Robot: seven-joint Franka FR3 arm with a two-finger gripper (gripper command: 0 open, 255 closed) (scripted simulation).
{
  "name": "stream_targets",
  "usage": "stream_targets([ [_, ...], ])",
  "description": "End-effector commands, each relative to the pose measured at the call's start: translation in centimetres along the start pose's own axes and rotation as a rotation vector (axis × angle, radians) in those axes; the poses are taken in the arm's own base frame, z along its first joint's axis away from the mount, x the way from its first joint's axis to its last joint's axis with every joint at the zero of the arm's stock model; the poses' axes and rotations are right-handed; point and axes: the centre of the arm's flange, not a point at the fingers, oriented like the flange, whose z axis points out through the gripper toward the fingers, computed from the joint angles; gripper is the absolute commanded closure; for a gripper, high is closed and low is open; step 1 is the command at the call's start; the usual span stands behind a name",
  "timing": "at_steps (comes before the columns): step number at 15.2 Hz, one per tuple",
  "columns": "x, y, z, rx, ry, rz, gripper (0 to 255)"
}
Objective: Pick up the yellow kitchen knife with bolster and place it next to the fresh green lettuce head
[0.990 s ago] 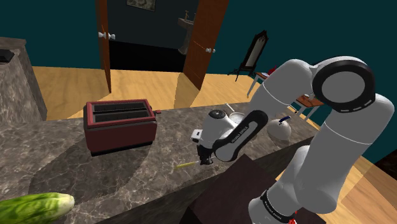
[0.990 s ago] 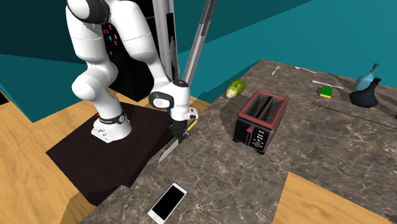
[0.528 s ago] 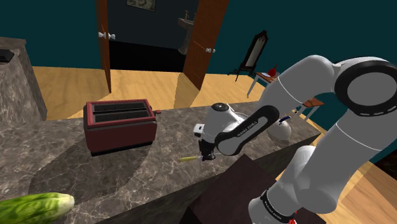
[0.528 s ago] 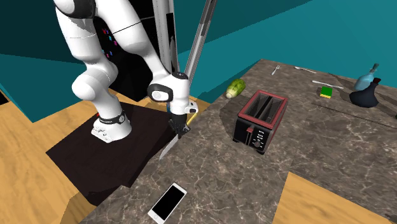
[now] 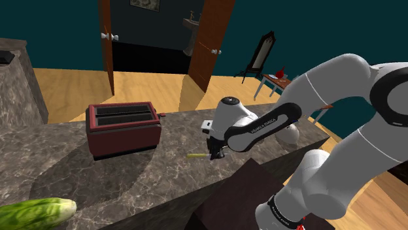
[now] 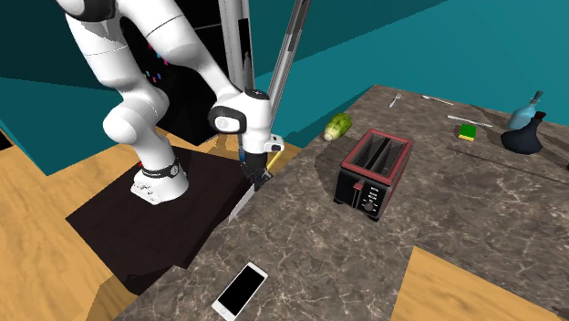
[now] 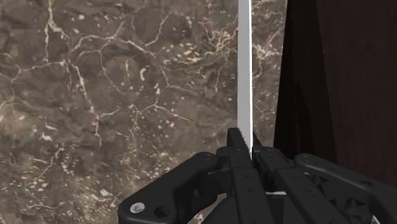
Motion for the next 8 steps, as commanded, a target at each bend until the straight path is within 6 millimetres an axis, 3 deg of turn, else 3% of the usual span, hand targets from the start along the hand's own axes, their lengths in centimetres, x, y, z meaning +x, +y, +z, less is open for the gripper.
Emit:
stream_targets([
  [1,-0.1,-0.1,-1.0,0.001,0.000,0.000,255],
  [8,-0.5,-0.2,-4.7,0.001,0.000,0.000,255],
])
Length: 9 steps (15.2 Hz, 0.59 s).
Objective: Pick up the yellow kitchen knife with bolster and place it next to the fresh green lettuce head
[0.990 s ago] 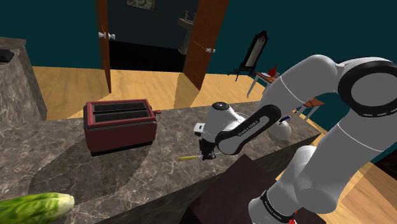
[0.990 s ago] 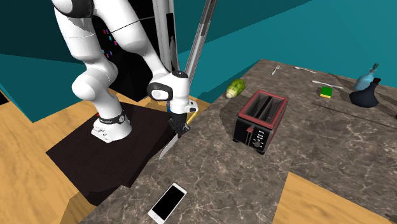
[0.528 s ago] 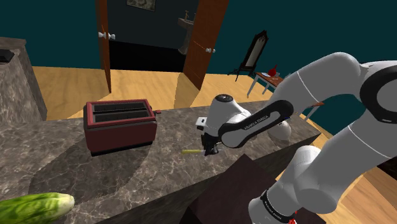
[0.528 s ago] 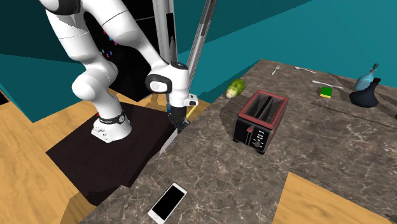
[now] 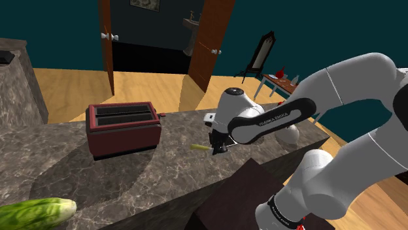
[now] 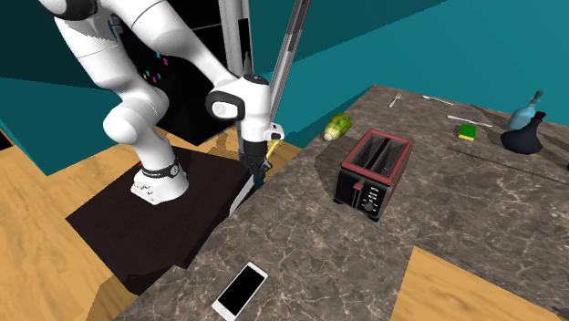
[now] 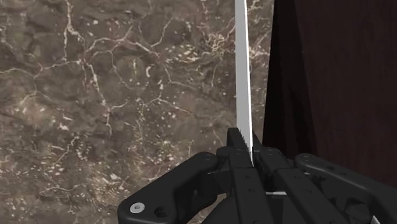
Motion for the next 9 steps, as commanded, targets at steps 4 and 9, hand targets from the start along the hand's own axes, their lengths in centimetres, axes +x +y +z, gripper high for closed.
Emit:
stream_targets([
  [4,-0.4,-0.1,-2.6,0.001,0.000,0.000,255],
  [9,2.1,0.0,-4.4,0.001,0.000,0.000,255],
])
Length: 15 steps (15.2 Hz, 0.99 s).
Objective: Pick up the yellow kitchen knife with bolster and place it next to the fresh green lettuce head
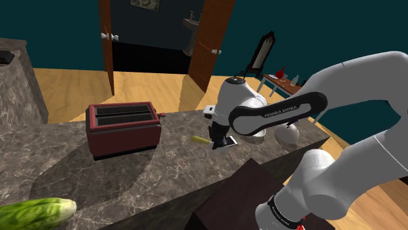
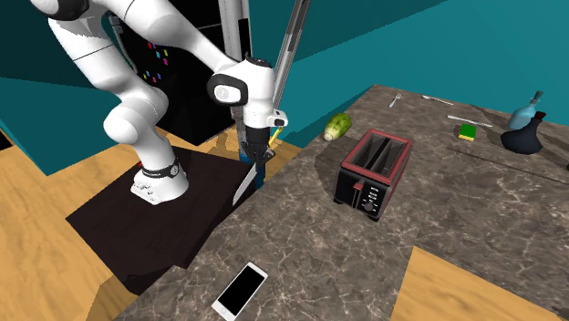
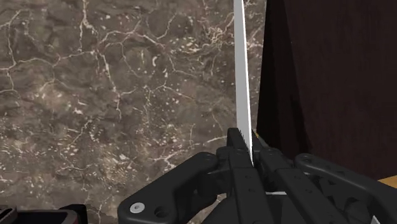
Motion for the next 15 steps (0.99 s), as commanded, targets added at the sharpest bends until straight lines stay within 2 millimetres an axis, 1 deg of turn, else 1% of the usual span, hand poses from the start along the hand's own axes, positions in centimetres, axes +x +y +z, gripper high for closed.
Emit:
stream_targets([
  [1,2.4,-0.1,-0.3,0.000,0.000,0.000,255],
  [15,20.7,0.7,-2.1,0.000,0.000,0.000,255],
])
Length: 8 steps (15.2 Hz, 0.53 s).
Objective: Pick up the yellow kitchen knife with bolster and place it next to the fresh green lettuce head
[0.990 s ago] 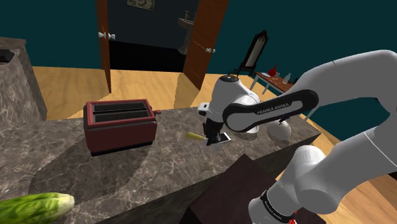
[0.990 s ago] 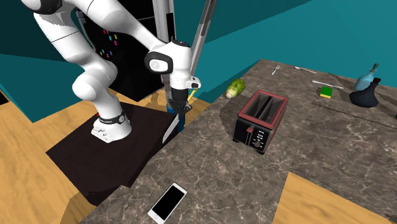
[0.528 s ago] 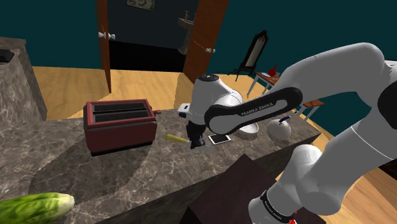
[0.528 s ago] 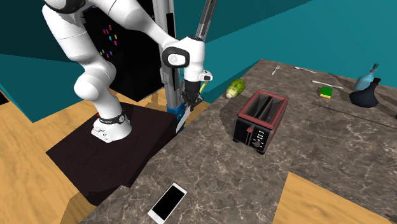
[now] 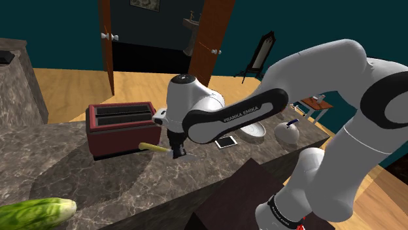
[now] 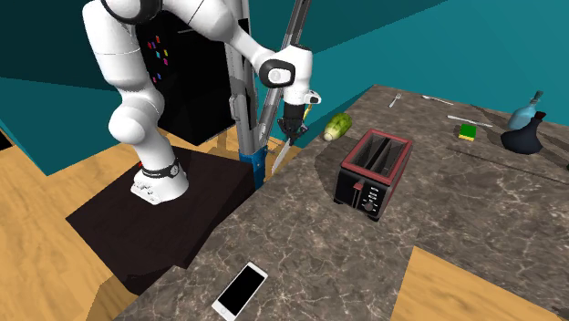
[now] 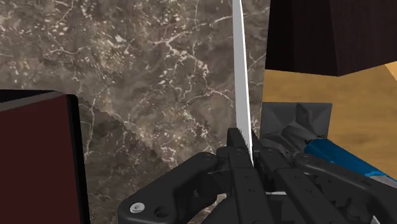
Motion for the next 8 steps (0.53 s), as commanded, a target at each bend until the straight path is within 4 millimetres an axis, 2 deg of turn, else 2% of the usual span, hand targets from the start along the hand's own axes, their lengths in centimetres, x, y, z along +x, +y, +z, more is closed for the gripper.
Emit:
stream_targets([
  [1,2.6,0.3,-0.4,0.000,0.000,0.001,255],
  [8,11.8,0.7,-1.4,0.000,0.000,0.001,255],
])
